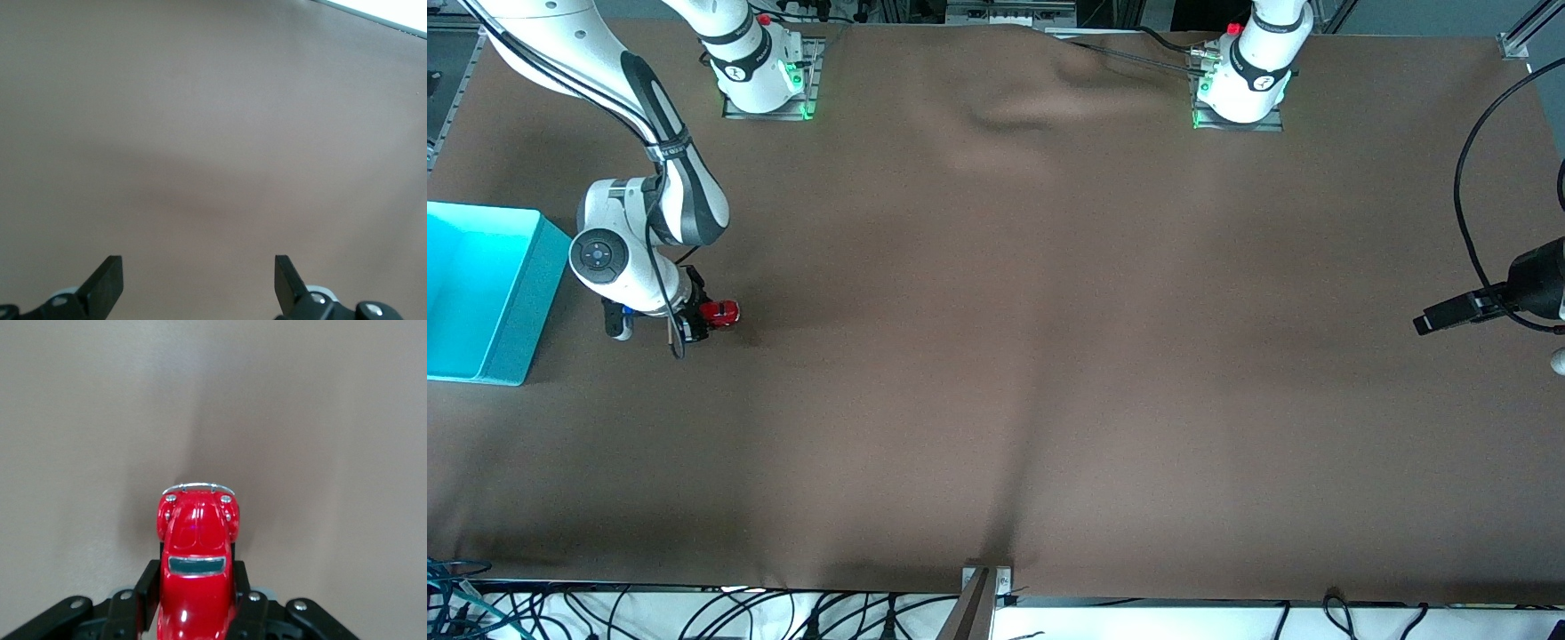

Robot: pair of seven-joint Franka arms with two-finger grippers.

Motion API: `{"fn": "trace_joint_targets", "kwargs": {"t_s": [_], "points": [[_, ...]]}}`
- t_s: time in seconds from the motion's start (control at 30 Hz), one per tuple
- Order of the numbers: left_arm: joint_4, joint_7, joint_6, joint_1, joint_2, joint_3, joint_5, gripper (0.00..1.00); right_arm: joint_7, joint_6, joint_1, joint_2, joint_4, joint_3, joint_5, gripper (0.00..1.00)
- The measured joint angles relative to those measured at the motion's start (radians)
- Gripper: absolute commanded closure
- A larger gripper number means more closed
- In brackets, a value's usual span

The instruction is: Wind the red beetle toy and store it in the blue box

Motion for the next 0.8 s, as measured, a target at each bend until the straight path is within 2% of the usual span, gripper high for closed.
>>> {"fn": "trace_joint_targets", "kwargs": {"t_s": [0.27,0.8], "points": [[0.000,0.000,0.000,0.000,0.000,0.000,0.000,0.00,-0.090,-0.085,0.000,-0.026,0.032,0.000,-0.002,1.00],[0.000,0.000,0.000,0.000,0.000,0.000,0.000,0.00,-0.436,-0.233,-0.001,-0.080,0.071,-0.011,-0.002,1.00]]}}
